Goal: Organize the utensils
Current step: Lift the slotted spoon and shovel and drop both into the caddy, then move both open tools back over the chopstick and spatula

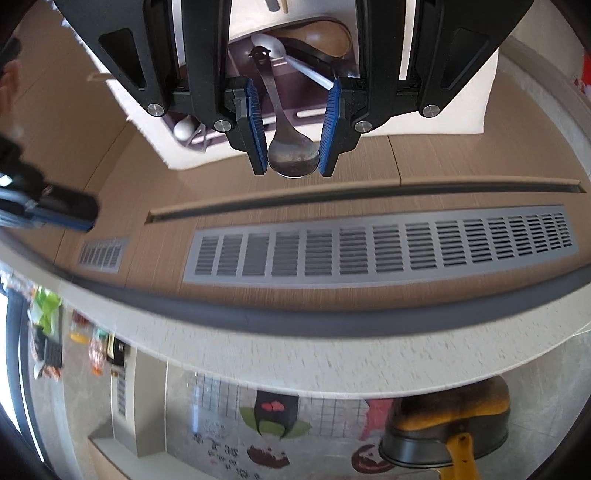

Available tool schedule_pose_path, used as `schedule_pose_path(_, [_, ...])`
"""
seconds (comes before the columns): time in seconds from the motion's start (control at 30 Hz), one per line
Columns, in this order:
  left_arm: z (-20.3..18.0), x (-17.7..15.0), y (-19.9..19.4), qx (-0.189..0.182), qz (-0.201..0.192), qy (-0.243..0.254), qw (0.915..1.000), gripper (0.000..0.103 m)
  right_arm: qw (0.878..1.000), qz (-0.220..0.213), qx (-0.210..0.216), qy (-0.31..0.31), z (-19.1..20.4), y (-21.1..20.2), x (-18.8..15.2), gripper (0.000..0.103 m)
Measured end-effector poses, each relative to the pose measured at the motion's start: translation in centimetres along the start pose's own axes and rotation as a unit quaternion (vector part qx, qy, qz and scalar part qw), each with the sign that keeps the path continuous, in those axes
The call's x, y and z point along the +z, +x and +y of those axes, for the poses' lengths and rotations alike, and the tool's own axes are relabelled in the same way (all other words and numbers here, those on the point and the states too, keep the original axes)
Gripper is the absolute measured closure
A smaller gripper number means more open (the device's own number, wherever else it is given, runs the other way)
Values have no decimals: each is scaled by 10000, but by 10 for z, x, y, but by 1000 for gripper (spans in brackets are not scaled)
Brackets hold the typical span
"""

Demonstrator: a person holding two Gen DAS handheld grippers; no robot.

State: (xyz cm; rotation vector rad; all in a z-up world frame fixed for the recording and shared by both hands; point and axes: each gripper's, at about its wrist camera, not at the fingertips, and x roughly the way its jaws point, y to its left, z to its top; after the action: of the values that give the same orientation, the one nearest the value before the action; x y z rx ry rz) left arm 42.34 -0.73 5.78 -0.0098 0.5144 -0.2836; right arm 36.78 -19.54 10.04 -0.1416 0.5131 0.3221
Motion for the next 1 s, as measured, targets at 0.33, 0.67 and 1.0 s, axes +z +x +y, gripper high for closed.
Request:
schedule_pose_path(0.33, [2,-22,0,-113,392,-273,9988,56,9969,-256,-602,-426,19,-24,-48,9])
schedule_pose_path(0.67, [32,-86,-80,483,580,-491,9959,33,9991,319,-79,-264,47,-42,-99,0])
schedule_pose_path(1.0, [65,-172,-109,921,1371,-758,9833,33,9845,1701,307,-309,109,38,-161,0])
